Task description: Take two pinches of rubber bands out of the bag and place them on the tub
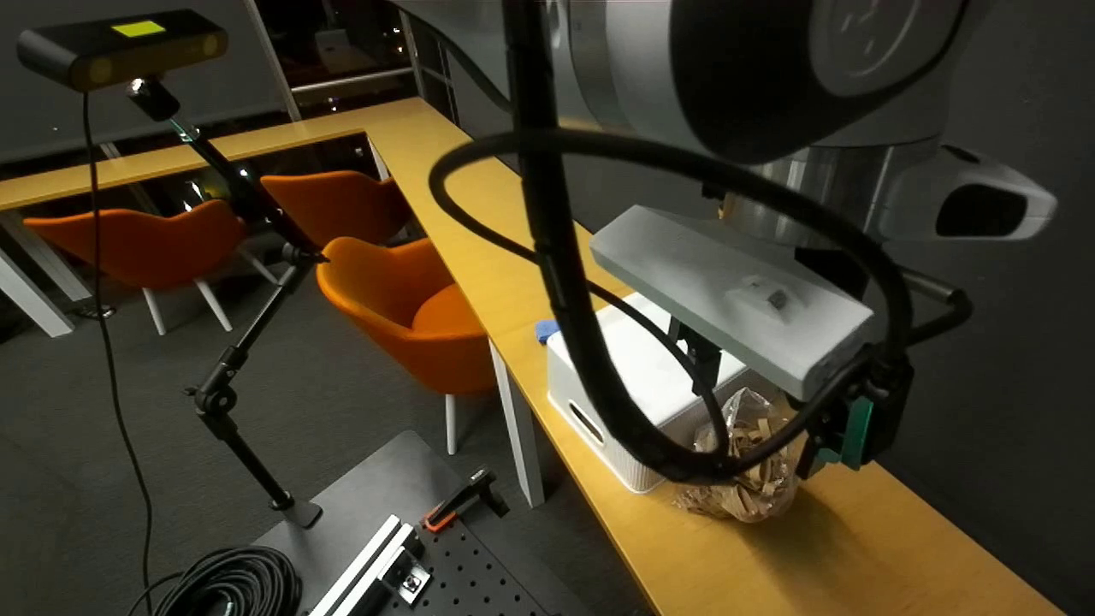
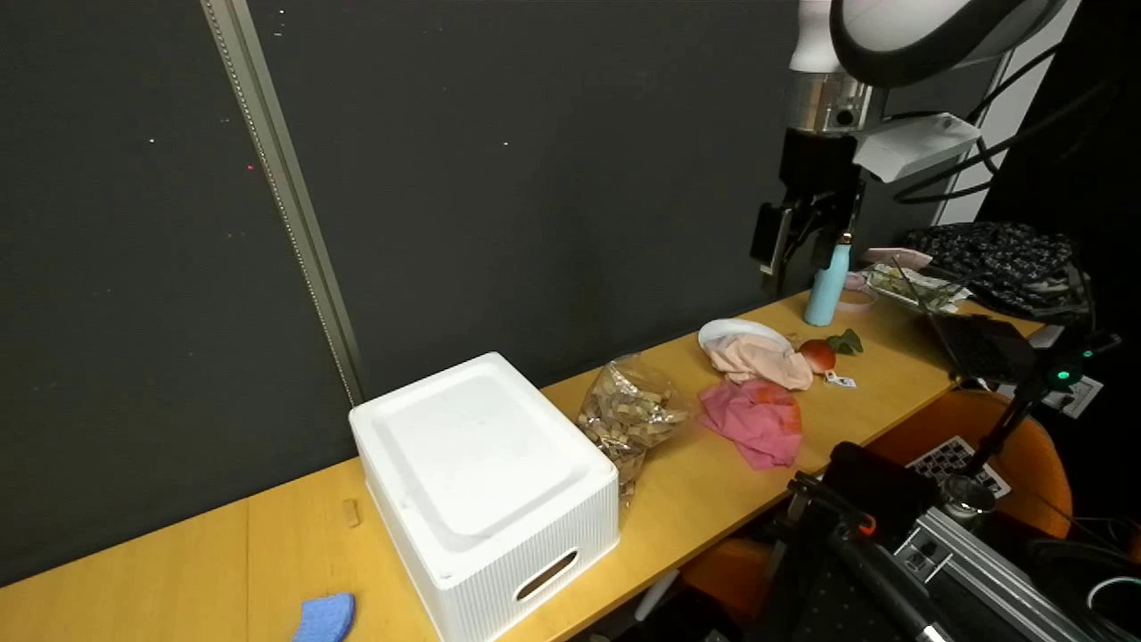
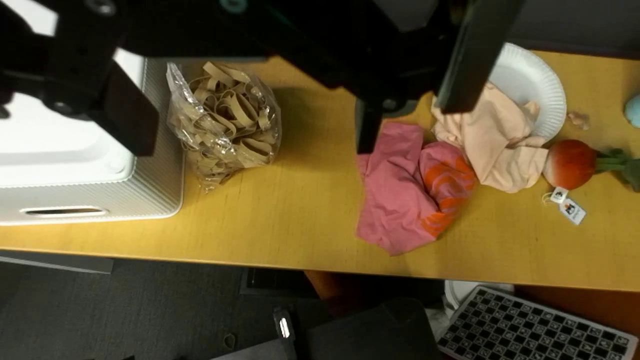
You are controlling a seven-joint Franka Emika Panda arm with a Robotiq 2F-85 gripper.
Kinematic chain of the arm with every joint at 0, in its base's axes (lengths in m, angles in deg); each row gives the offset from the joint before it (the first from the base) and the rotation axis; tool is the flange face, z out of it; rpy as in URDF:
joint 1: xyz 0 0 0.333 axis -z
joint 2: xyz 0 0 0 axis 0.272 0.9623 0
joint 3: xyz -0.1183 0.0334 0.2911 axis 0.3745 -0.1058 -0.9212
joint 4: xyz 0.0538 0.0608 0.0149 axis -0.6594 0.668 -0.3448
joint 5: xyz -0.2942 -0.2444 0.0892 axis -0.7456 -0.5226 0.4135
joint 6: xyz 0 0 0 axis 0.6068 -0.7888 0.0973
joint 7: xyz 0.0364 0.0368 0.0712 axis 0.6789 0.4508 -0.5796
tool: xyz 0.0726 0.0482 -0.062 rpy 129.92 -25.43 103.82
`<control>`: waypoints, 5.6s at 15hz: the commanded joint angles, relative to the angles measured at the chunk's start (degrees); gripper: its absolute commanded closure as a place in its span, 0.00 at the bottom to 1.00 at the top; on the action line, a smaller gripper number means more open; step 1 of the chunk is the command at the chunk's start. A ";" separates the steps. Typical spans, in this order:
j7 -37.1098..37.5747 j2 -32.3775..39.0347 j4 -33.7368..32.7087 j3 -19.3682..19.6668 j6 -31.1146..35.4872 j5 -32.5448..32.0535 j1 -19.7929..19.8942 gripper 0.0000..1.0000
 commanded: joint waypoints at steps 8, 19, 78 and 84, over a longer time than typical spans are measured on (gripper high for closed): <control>-2.77 22.65 -15.85 -1.76 12.48 -3.19 -3.79 0.00; 3.22 24.77 -11.57 -0.26 12.60 -5.25 -5.40 0.25; -6.28 53.13 -24.01 -4.40 40.61 -0.67 -3.19 0.12; -9.34 55.91 -25.40 -6.59 40.73 2.35 -0.53 0.00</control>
